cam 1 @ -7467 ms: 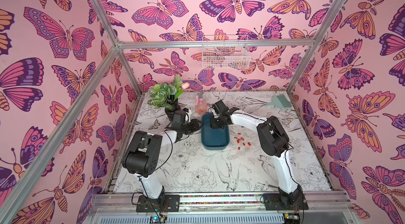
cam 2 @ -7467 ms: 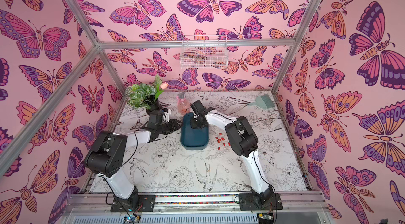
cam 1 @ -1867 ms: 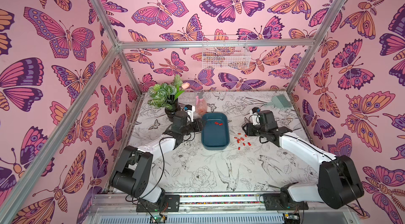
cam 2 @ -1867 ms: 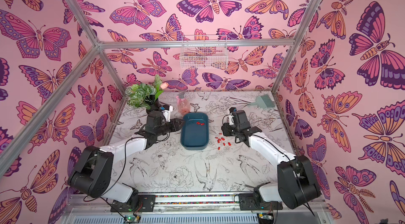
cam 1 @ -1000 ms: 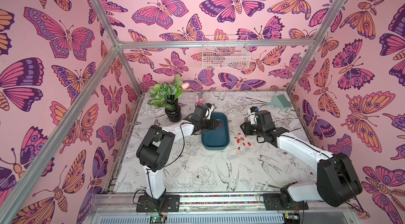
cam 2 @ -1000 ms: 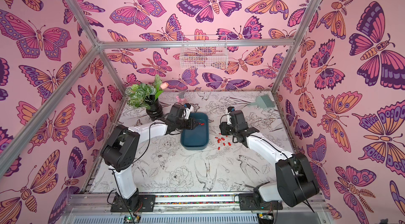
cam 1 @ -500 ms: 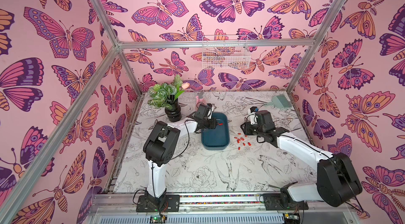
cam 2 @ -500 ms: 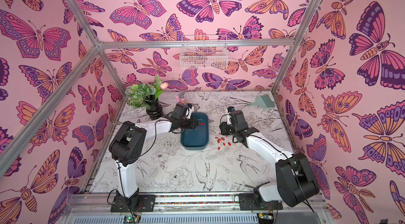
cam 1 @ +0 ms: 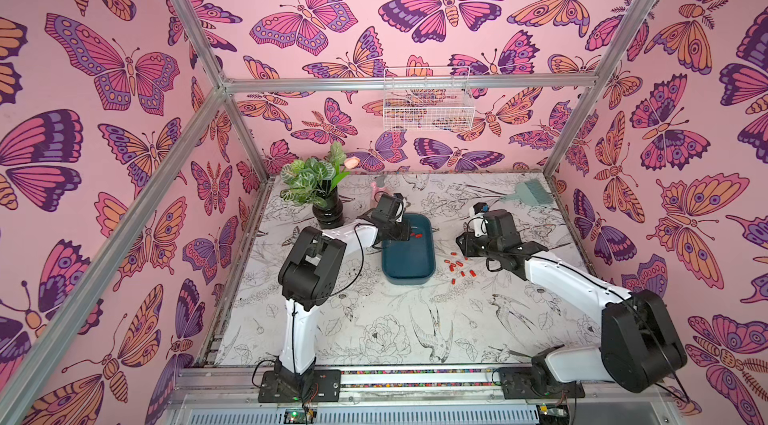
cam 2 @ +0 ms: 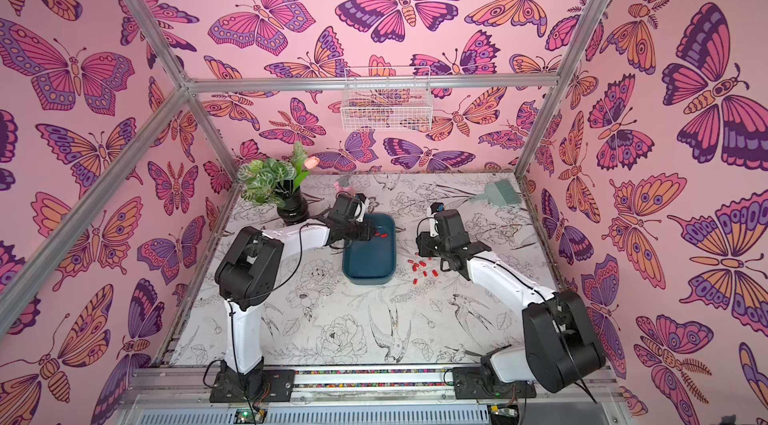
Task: Take the screw protection sleeves out of the storage box
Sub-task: Pick up the screw protection sleeve from the storage box.
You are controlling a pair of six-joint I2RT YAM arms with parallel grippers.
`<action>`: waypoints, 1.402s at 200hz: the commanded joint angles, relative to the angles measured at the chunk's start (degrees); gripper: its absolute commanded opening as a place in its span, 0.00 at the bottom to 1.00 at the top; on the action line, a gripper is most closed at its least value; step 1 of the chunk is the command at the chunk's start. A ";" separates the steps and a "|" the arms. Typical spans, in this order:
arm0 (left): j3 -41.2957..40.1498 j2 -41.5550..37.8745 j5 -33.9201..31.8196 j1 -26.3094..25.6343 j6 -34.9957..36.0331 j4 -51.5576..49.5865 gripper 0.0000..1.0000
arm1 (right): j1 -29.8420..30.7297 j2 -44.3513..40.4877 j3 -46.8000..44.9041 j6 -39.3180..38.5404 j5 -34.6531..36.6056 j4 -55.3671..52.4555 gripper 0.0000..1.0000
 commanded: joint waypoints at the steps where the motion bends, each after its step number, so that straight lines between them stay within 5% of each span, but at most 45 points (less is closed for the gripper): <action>1: 0.71 1.49 -0.91 0.27 0.67 -1.94 0.30 | 0.50 0.01 0.32 0.27 0.00 0.21 0.34; 280: 6.86 7.13 -4.85 -1.57 1.98 -9.03 0.27 | 1.20 1.42 1.38 0.09 0.39 -0.38 0.30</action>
